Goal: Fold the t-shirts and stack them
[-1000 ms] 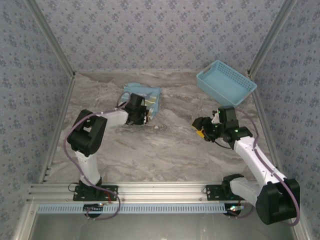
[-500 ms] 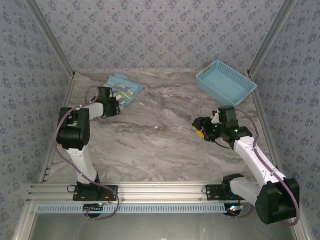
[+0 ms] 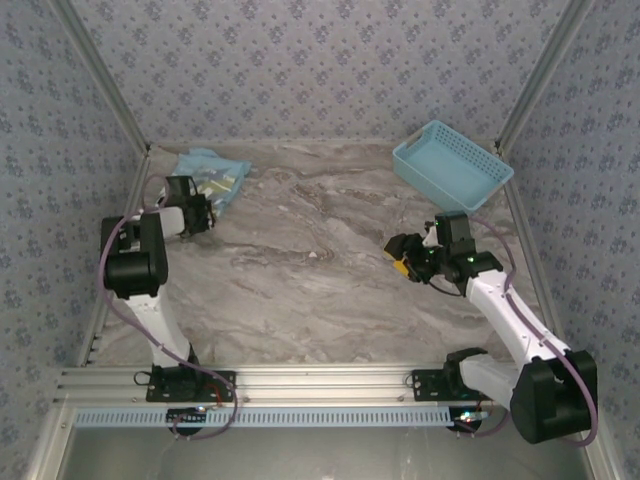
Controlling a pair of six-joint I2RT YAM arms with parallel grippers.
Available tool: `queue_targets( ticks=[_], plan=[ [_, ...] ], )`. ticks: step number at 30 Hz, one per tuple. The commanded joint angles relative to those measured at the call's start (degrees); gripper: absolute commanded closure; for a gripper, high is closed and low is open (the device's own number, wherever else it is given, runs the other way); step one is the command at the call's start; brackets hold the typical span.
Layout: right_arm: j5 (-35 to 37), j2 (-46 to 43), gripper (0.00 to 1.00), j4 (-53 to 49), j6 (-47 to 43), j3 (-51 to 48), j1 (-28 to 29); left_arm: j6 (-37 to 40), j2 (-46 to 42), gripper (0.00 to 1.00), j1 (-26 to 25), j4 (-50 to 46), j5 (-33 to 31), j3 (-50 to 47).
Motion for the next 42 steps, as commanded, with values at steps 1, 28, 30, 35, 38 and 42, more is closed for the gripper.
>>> queue_targets(
  ticks=[1, 28, 30, 35, 38, 42],
  plan=[
    [0.4, 1.2, 0.46, 1.0, 0.9, 0.5, 0.1, 1.6, 4.5, 0.82, -1.1, 2.5, 3.3, 5.2],
    [-0.4, 1.9, 0.46, 2.9, -0.6, 1.2, 0.8, 17.1, -11.1, 0.44, -0.7, -20.8, 7.1, 13.4],
    [1.1, -0.5, 0.44, 4.4, -3.4, 2.1, 0.6, 23.9, -14.3, 0.32, 0.3, -25.1, 6.0, 14.7],
    [8.7, -9.1, 0.26, 10.1, -6.2, 2.8, -0.4, 35.1, -28.8, 0.02, -1.0, -32.8, -4.0, 11.1],
    [11.2, -9.9, 0.0, 9.7, -5.9, 4.1, -1.4, 37.6, -37.5, 0.02, -3.0, -30.5, -6.9, 5.4],
    [14.6, -9.9, 0.0, 4.2, -6.1, 6.9, -3.4, 48.3, -44.9, 0.02, -7.1, -36.0, -14.8, 4.0]
  ],
)
